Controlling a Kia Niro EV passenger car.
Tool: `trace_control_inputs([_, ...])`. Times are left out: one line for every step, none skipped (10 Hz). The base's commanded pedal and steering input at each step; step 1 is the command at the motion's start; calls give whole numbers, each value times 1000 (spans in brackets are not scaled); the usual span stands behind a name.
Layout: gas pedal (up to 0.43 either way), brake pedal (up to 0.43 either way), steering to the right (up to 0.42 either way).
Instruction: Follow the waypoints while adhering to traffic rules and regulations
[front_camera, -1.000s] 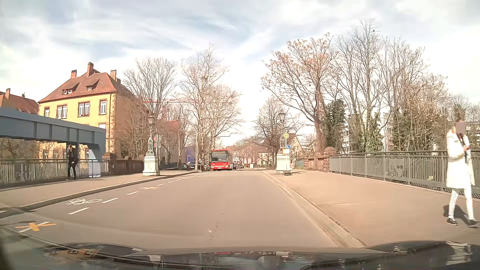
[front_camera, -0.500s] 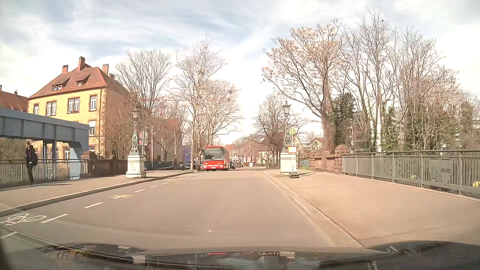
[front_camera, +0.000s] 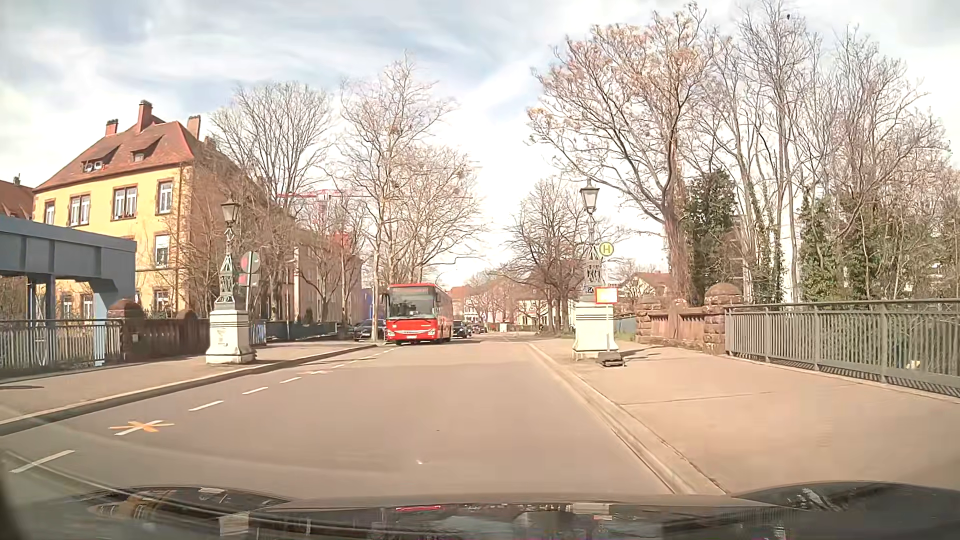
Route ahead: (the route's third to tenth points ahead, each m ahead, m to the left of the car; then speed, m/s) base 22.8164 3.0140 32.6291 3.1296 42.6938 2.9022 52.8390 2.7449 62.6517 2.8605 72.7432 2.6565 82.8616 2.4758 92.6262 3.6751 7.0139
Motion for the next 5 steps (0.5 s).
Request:
trace_control_inputs([248, 0, -7])
trace_control_inputs([248, 0, -7])
trace_control_inputs([248, 0, -7])
trace_control_inputs([248, 0, -7])
trace_control_inputs([248, 0, -7])
